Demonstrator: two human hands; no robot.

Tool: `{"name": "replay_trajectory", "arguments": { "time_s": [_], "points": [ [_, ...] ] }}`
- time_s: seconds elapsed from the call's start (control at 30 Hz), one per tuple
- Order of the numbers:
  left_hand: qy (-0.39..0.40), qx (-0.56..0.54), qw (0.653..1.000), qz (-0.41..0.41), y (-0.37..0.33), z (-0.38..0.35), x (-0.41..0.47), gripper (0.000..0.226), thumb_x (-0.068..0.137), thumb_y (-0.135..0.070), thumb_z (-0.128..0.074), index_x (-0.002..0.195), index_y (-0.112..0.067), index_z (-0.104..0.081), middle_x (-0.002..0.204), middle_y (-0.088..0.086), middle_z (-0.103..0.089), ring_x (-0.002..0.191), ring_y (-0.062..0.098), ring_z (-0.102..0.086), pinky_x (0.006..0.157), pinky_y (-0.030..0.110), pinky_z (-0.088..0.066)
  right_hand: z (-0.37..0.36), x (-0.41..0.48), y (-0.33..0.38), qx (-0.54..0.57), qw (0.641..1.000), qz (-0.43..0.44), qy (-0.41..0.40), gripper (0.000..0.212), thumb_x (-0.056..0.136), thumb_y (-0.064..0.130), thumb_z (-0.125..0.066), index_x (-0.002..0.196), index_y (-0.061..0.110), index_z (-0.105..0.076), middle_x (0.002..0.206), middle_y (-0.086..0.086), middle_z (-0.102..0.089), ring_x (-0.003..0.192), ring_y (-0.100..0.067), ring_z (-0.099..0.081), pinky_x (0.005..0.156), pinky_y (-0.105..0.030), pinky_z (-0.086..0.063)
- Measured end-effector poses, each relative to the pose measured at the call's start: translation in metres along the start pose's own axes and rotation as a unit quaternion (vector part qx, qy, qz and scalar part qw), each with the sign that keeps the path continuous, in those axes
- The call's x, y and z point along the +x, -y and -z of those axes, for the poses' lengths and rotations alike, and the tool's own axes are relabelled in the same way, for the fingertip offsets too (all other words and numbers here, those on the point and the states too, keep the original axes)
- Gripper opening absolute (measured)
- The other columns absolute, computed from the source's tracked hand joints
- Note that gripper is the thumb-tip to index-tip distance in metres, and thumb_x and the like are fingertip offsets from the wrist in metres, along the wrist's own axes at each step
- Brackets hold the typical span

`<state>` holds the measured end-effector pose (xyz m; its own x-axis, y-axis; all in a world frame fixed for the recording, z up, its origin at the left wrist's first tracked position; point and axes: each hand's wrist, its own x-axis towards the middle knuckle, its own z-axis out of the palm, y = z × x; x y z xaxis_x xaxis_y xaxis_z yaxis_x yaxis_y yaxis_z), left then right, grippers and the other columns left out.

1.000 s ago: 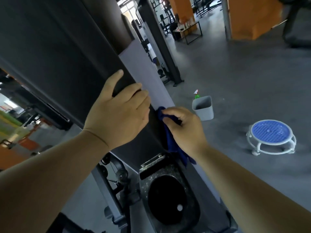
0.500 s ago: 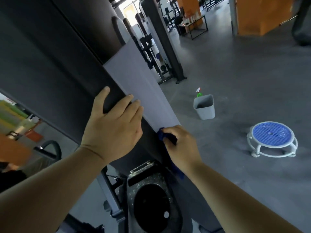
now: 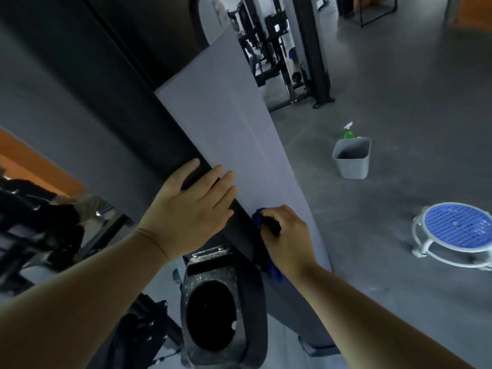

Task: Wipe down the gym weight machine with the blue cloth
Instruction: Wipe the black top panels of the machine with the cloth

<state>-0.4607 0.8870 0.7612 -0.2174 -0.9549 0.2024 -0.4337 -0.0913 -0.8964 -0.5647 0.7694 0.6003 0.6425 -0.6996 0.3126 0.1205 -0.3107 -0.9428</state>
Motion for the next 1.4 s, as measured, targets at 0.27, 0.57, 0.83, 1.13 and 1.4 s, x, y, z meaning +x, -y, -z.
{"name": "replay_trajectory", "arguments": {
  "time_s": [0.27, 0.57, 0.83, 1.13, 1.4],
  "points": [
    [0.043, 0.005, 0.999, 0.013, -0.026, -0.003, 0.0, 0.04, 0.1, -0.031, -0.046, 0.125, -0.008, -0.066, 0.135, 0.008, -0.061, 0.126, 0.023, -0.057, 0.108, 0.049, -0.034, -0.002, 0.008, 0.01, 0.028, 0.998, 0.059, -0.026, 0.017, 0.087, 0.006, -0.067, 0.098, 0.018, -0.073, 0.094, 0.01, -0.064, 0.087, -0.003, -0.058, 0.077, -0.007, -0.043],
    [0.089, -0.017, 0.996, 0.007, -0.046, -0.012, 0.004, 0.045, 0.102, -0.029, -0.036, 0.129, -0.005, -0.063, 0.138, 0.011, -0.058, 0.13, 0.028, -0.053, 0.11, 0.052, -0.027, -0.001, -0.017, -0.052, -0.007, 0.997, -0.074, 0.014, 0.023, 0.09, 0.005, -0.06, 0.096, 0.021, -0.075, 0.097, 0.011, -0.063, 0.091, -0.003, -0.06, 0.078, 0.0, -0.037],
    [0.179, 0.019, 0.983, -0.038, -0.05, -0.008, 0.007, 0.05, 0.104, -0.028, -0.028, 0.139, 0.0, -0.05, 0.144, 0.017, -0.05, 0.135, 0.029, -0.046, 0.112, 0.064, -0.011, -0.017, -0.04, -0.074, 0.016, 0.994, -0.098, -0.052, 0.022, 0.091, 0.004, -0.058, 0.094, 0.019, -0.075, 0.09, -0.002, -0.065, 0.078, -0.003, -0.058, 0.07, 0.001, -0.037],
    [0.343, 0.077, 0.924, -0.151, -0.057, 0.016, 0.024, 0.061, 0.101, -0.042, -0.008, 0.156, -0.016, -0.016, 0.164, 0.012, -0.009, 0.152, 0.024, -0.009, 0.121, 0.052, 0.0, -0.023, -0.034, -0.07, 0.033, 0.997, 0.004, -0.076, 0.02, 0.089, 0.005, -0.065, 0.103, 0.016, -0.075, 0.093, 0.012, -0.059, 0.084, 0.011, -0.05, 0.083, 0.002, -0.034],
    [0.5, 0.114, 0.838, -0.185, -0.082, 0.0, 0.055, 0.073, 0.096, -0.06, 0.001, 0.15, -0.018, 0.024, 0.157, 0.007, 0.033, 0.146, 0.021, 0.028, 0.115, 0.049, 0.019, -0.023, -0.057, -0.14, 0.017, 0.995, -0.091, -0.026, 0.019, 0.092, 0.005, -0.06, 0.092, 0.019, -0.074, 0.097, 0.004, -0.062, 0.081, -0.004, -0.052, 0.073, 0.001, -0.034]
  ]
}}
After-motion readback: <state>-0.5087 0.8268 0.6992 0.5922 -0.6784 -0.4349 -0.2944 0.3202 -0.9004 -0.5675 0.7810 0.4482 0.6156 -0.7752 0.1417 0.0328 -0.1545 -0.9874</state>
